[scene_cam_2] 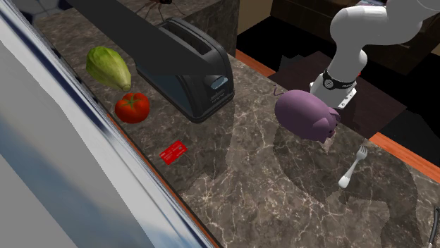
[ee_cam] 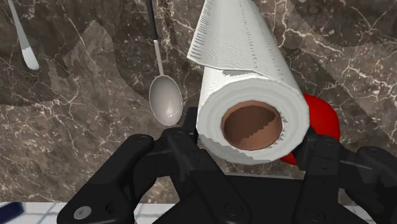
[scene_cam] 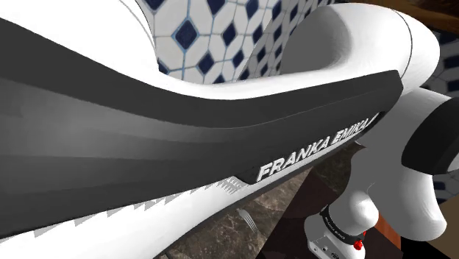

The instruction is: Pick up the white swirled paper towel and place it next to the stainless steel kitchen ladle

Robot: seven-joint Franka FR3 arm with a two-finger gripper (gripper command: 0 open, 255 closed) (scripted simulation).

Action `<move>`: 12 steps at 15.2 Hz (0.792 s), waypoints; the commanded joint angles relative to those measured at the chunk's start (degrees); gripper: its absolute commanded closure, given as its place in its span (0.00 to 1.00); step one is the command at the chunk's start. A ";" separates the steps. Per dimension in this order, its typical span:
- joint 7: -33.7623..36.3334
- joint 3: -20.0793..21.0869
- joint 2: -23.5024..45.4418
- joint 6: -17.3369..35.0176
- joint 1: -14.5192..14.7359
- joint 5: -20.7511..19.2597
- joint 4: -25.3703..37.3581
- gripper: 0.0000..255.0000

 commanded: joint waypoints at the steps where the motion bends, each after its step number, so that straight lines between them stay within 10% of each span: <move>1: 0.11 -0.01 -0.11 1.58 -0.39 0.02 -1.70 1.00; 12: 1.21 -0.16 -0.29 10.12 -1.89 -0.25 -10.71 1.00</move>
